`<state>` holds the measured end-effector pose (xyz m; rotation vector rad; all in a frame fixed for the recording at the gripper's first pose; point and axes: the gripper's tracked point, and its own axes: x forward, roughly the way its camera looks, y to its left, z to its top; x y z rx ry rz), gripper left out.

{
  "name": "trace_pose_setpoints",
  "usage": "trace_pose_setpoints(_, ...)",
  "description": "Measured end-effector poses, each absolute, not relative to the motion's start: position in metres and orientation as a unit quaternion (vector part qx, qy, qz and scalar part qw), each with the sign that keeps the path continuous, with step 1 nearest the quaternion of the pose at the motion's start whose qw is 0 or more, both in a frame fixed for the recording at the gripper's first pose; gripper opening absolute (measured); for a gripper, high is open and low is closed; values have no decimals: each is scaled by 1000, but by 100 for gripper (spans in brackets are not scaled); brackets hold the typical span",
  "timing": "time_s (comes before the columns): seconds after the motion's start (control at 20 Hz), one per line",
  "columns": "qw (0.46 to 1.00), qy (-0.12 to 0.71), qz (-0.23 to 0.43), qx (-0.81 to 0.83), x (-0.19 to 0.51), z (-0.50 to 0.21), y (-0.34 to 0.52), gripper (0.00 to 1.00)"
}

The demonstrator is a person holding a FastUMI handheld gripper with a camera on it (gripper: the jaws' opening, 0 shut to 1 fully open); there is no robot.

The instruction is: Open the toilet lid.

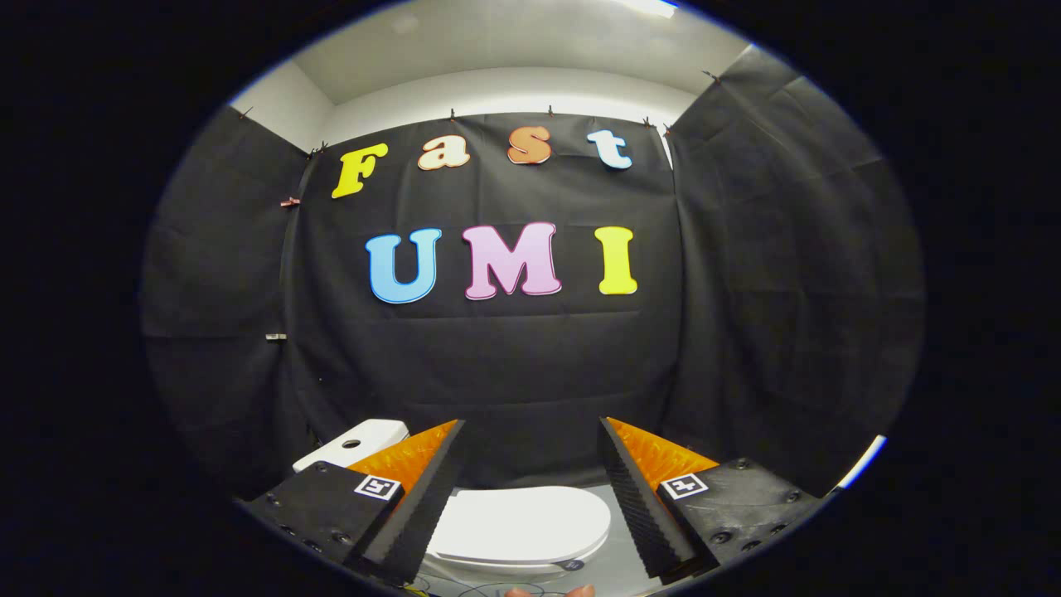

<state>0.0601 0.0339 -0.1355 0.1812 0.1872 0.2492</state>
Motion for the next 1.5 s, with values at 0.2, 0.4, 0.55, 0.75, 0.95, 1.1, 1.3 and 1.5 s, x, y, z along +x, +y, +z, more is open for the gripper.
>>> trace_pose_setpoints(0.2, 966, 157, 127, 161, 74, -201, 15, 98)
trace_pose_setpoints(0.4, 940, 225, 131, 221, 79, -274, -3, 98)
trace_pose_setpoints(0.55, 909, 284, 141, 271, 76, -335, -11, 98)
trace_pose_setpoints(0.75, 854, 366, 149, 339, 75, -417, -10, 98)
trace_pose_setpoints(0.95, 811, 426, 147, 372, 74, -496, -15, 98)
trace_pose_setpoints(1.1, 783, 475, 135, 378, 55, -563, -22, 98)
trace_pose_setpoints(1.3, 748, 515, 130, 398, 54, -611, -13, 98)
trace_pose_setpoints(1.5, 728, 525, 119, 425, 64, -641, -9, 97)
